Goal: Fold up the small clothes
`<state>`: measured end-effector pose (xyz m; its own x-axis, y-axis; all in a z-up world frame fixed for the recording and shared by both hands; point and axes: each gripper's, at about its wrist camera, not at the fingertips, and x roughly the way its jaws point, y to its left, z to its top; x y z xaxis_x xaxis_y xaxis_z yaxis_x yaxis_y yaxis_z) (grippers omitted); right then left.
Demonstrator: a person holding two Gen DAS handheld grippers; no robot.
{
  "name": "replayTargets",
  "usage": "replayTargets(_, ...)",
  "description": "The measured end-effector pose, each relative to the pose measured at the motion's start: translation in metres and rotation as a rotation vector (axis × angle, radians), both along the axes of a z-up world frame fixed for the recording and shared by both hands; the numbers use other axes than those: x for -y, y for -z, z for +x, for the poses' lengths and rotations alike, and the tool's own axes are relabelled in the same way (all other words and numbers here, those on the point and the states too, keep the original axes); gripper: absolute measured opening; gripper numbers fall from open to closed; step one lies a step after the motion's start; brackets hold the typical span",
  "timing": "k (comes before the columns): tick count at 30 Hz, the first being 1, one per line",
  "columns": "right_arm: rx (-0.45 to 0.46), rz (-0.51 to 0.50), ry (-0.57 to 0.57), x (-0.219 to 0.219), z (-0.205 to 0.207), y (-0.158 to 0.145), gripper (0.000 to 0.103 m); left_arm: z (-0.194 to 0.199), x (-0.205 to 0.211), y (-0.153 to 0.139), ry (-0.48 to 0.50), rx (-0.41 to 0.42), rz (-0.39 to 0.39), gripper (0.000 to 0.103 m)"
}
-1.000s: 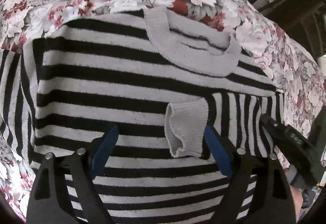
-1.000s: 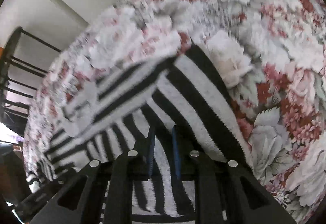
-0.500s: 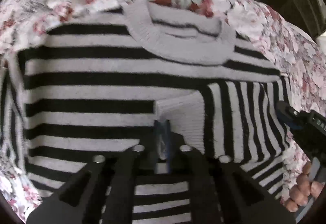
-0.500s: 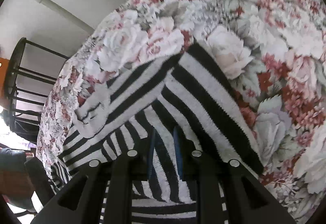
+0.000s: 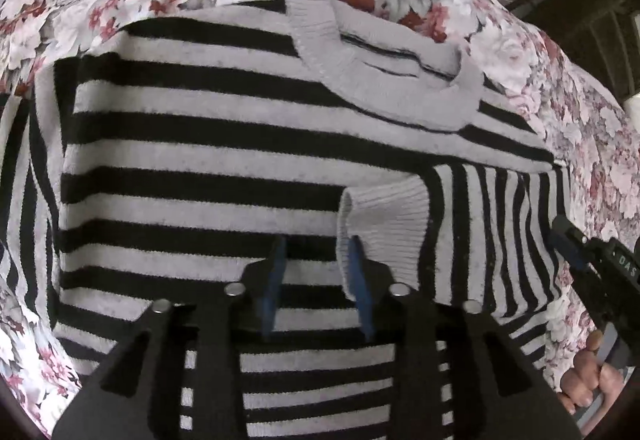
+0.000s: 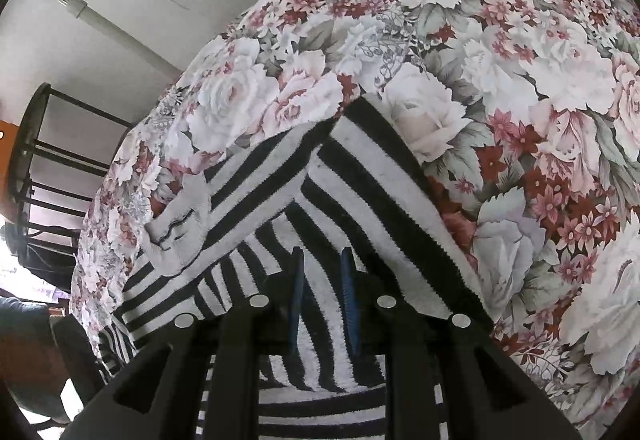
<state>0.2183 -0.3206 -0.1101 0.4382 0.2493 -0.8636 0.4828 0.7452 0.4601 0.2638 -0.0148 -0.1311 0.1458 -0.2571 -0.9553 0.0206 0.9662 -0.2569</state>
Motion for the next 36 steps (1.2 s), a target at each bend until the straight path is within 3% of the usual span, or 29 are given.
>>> replayTargets(8,0.016,0.031,0.015,0.005,0.001,-0.005,0.023,0.002,-0.008,-0.005,-0.045,-0.036,-0.133,0.041)
replayTargets(11,0.013,0.035,0.008,0.003,0.001,-0.004,0.026,0.002,-0.002,-0.012,-0.037,-0.002,-0.146,0.052)
replayTargets(15,0.018,0.032,0.002,0.002,0.001,-0.006,0.026,0.004,-0.005,-0.018,-0.06,-0.002,-0.197,0.056)
replayTargets(17,0.018,0.023,-0.001,0.001,0.002,-0.006,0.026,0.003,-0.006,-0.017,-0.046,-0.009,-0.167,0.064)
replayTargets(21,0.007,0.009,-0.011,0.0,0.001,-0.002,0.026,-0.001,0.003,0.011,-0.02,-0.089,-0.138,0.064)
replayTargets(22,0.004,-0.001,-0.017,0.0,0.001,-0.002,0.026,-0.002,0.005,0.011,-0.01,-0.078,-0.124,0.063)
replayTargets(24,-0.001,-0.025,-0.029,0.0,0.0,-0.001,0.026,-0.004,0.011,0.007,0.015,-0.043,-0.118,0.038)
replayTargets(25,-0.002,-0.029,-0.031,0.0,0.0,0.0,0.025,-0.003,0.016,0.004,0.04,-0.025,-0.117,0.015)
replayTargets(26,-0.003,-0.036,-0.032,0.001,0.0,0.0,0.023,-0.004,0.017,0.003,0.047,-0.016,-0.117,0.011)
replayTargets(32,0.064,-0.144,-0.046,0.006,0.003,-0.024,0.017,-0.001,0.01,-0.03,0.03,0.125,-0.073,0.009)
replayTargets(34,0.05,-0.18,-0.071,0.003,0.007,-0.02,0.017,0.003,0.007,-0.029,0.037,0.116,-0.072,0.009)
replayTargets(36,-0.029,-0.192,-0.115,-0.002,0.012,0.003,0.017,0.002,0.006,-0.019,0.046,0.089,-0.041,0.009)
